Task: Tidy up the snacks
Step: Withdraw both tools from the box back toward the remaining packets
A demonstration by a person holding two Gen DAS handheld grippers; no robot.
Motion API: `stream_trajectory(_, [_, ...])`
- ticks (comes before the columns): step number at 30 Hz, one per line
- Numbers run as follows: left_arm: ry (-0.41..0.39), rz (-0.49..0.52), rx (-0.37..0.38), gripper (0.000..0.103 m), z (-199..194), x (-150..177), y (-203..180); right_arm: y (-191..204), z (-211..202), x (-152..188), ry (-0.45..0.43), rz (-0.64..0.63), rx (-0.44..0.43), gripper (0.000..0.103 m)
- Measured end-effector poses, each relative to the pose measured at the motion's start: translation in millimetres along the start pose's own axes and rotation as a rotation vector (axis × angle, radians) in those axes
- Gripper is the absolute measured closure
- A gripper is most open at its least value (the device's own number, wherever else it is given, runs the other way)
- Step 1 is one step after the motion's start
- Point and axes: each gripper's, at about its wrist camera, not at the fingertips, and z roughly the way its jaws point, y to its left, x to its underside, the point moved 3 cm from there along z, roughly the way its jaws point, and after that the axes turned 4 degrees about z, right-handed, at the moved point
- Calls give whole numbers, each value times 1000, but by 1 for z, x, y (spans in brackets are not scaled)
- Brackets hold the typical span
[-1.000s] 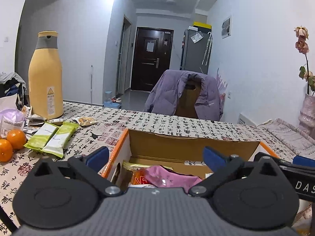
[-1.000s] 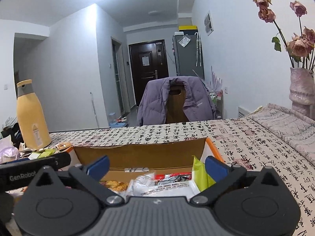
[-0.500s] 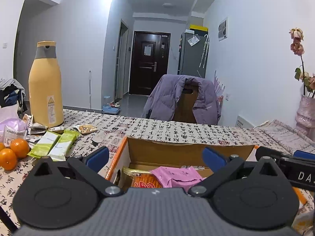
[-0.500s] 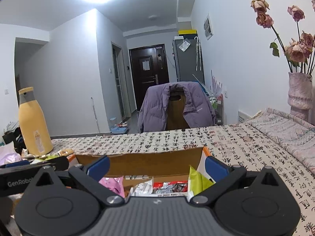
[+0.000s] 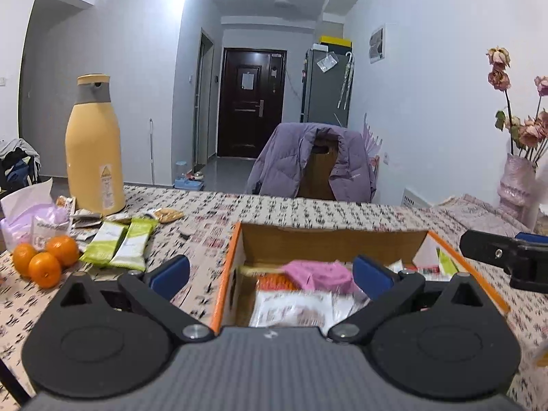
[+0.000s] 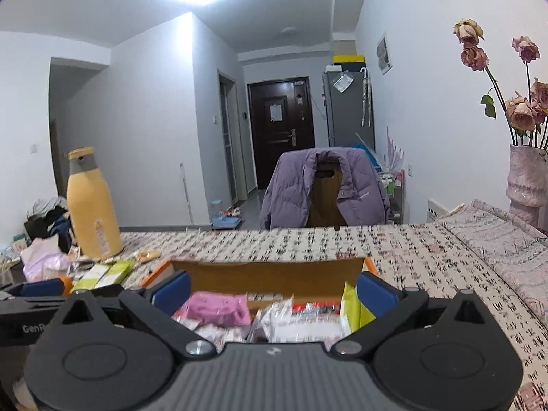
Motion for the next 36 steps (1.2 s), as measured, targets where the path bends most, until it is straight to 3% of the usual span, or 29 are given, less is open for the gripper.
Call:
stream_trajectory(17, [140, 52, 30, 0, -31, 70, 26, 17, -19, 72, 200, -15, -3, 0])
stream_trajectory(31, [234, 20, 68, 0, -16, 101, 50, 40, 17, 107, 352, -76, 45, 0])
stream_trajectory(36, [232, 0, 100, 0, -15, 102, 53, 48, 33, 113, 386, -94, 79, 0])
